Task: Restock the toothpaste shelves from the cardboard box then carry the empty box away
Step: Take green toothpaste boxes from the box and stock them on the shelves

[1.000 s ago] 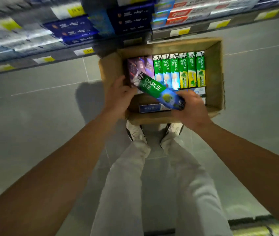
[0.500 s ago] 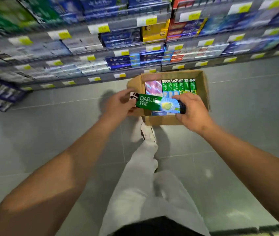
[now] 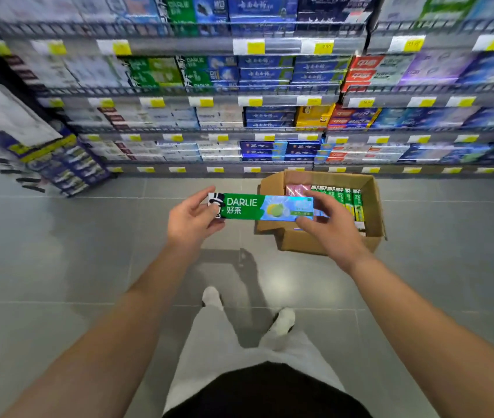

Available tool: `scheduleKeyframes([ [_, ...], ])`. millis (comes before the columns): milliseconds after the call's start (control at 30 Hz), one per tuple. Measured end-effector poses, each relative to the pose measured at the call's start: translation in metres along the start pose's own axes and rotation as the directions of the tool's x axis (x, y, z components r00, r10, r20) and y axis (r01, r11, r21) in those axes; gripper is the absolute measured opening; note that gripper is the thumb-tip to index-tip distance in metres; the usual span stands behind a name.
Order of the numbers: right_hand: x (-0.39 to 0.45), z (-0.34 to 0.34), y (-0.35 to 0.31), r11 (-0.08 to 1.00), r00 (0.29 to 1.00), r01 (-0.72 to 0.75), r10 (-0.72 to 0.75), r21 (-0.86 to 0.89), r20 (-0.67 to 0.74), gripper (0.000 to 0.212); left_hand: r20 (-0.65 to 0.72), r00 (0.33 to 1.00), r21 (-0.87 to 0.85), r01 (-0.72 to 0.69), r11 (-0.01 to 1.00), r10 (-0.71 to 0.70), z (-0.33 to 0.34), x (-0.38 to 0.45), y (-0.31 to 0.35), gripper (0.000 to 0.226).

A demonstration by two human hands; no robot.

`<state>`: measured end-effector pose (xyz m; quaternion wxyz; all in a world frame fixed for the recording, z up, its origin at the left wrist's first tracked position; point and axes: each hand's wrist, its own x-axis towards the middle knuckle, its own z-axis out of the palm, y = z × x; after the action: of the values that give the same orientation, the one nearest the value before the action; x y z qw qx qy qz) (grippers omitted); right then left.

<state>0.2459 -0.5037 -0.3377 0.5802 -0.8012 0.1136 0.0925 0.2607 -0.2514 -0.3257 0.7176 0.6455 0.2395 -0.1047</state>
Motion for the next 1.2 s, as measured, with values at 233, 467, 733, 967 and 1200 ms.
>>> scheduleKeyframes([
  [233, 0.004, 0.103, -0.083, 0.989, 0.988, 0.136, -0.131, -0.057, 0.085, 0.050, -0.024, 0.993, -0.055, -0.120, 0.991, 0.118, -0.127, 0.003, 0.041, 0.037],
  [467, 0.016, 0.223, -0.195, 0.962, 0.964, 0.260, -0.254, -0.089, 0.078, 0.052, -0.055, 0.959, 0.008, -0.277, 0.961, 0.277, -0.265, 0.030, 0.137, 0.036],
  [733, 0.068, 0.287, -0.312, 0.910, 0.911, 0.411, -0.409, -0.059, 0.054, 0.047, -0.042, 0.884, 0.053, -0.463, 0.885, 0.466, -0.336, 0.063, 0.261, 0.032],
  [967, 0.146, 0.287, -0.421, 0.799, 0.809, 0.585, -0.587, -0.134, 0.031, 0.049, -0.005, 0.780, 0.119, -0.621, 0.775, 0.626, -0.342, 0.125, 0.375, 0.035],
  [1200, 0.232, 0.252, -0.527, 0.683, 0.690, 0.704, -0.723, -0.192, -0.042, 0.044, 0.009, 0.634, 0.185, -0.761, 0.622, 0.773, -0.313, 0.194, 0.497, 0.032],
])
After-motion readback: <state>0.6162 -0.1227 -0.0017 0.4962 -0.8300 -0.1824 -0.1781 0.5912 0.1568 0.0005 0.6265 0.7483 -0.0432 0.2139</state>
